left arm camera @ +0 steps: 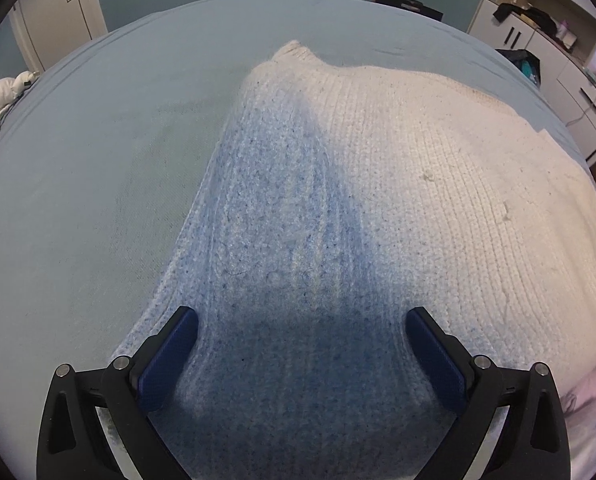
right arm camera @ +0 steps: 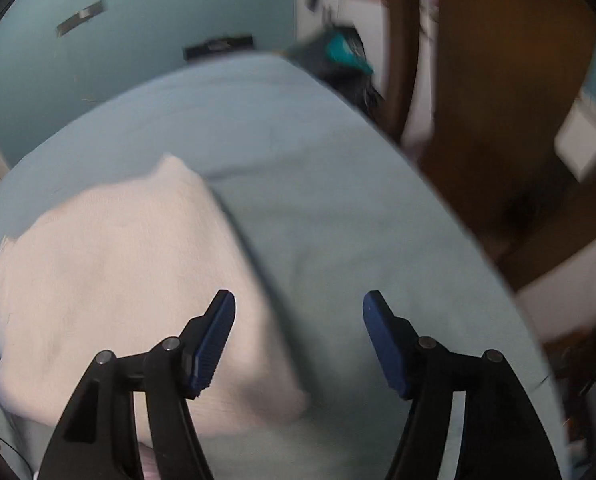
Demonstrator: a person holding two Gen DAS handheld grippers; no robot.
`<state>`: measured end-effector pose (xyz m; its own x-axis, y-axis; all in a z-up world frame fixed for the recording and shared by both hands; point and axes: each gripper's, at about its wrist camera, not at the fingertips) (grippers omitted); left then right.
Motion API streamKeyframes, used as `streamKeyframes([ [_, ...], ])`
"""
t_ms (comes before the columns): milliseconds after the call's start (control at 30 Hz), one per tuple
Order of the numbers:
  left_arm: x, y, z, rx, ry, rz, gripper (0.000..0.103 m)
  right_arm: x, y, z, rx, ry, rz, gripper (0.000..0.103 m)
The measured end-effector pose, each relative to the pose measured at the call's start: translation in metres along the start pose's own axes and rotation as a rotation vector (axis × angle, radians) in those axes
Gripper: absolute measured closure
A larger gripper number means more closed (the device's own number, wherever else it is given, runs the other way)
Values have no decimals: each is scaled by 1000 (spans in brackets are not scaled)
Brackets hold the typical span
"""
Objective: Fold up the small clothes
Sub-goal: 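Press and smooth the folded sweater flat with both grippers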
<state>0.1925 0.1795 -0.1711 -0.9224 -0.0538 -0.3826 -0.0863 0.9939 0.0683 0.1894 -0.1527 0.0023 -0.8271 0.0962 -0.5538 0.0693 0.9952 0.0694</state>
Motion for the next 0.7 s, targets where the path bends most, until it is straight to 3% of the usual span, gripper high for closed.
streamKeyframes([
  [67, 2, 1, -3, 1, 0, 3, 0, -6, 53, 7, -140, 38, -87, 38],
  [167, 4, 5, -3, 2, 2, -2, 0, 0, 114, 28, -285, 55, -135, 38],
  [233, 2, 4, -2, -1, 1, -4, 0, 12, 143, 52, -340, 135, -143, 38],
  [300, 3, 6, -3, -1, 2, -6, 0, 25, 157, 79, -335, 224, -151, 38],
  [367, 1, 5, 0, 3, 5, -6, 0, 36, 154, 94, -314, 259, -187, 38],
  [433, -2, 6, 8, 14, 11, -12, 0, 37, 138, 90, -344, 206, -178, 42],
  [467, -3, 7, 8, 20, 12, -14, 0, 34, 125, 88, -312, 186, -145, 48],
  [533, -4, 8, 7, 25, 8, -15, 0, 28, 94, 76, -274, 160, -24, 88],
  [600, -8, 9, 0, 14, 11, -14, 0, 26, 62, 69, -273, 140, 61, 87],
  [633, -11, 10, -7, -4, 10, -14, 0, 25, 52, 60, -231, 120, 77, 84],
  [667, -16, 10, -16, -33, -3, -18, 0, 23, 47, 60, -191, 100, 69, 79],
  [700, -22, 9, -29, -49, -28, -24, 0, 22, 44, 56, -161, 73, 61, 66],
])
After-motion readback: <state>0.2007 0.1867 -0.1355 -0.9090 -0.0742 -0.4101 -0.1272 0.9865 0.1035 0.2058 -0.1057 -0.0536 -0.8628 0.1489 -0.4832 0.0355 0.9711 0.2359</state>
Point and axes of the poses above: each gripper's, at about its wrist camera, not at the fingertips, and z roughly the way its jaws point, y to its left, x to its underside, and after that the axes turned 9 degrees about -x, right-handed
